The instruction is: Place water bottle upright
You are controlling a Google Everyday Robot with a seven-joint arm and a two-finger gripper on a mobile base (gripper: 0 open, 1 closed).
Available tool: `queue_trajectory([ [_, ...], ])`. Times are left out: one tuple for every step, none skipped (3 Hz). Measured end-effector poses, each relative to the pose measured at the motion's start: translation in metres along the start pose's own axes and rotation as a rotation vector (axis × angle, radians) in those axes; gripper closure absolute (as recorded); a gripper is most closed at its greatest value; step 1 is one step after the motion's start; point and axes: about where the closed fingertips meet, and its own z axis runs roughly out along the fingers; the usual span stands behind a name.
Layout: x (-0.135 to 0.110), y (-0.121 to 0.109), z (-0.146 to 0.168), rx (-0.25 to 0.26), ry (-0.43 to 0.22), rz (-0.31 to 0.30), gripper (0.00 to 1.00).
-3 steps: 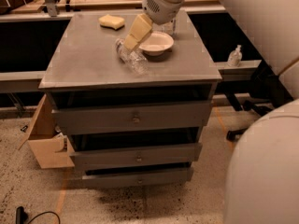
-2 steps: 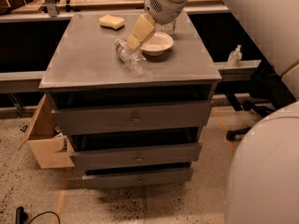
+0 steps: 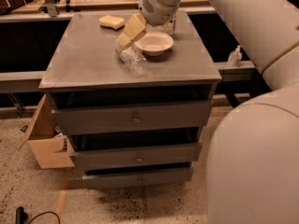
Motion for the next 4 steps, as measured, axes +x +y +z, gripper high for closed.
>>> queue_trajectory([
  [-0.011, 0.009, 0.028, -0.066, 0.010, 0.052, 0.00],
  [-0.011, 0.020, 0.055, -0.118, 0.056, 0.093, 0.00],
  [-0.002, 0.028, 0.079, -0.155, 0.109, 0.141, 0.00],
  [-0.006, 0.032, 0.099, -0.173, 0.147, 0.163, 0.00],
])
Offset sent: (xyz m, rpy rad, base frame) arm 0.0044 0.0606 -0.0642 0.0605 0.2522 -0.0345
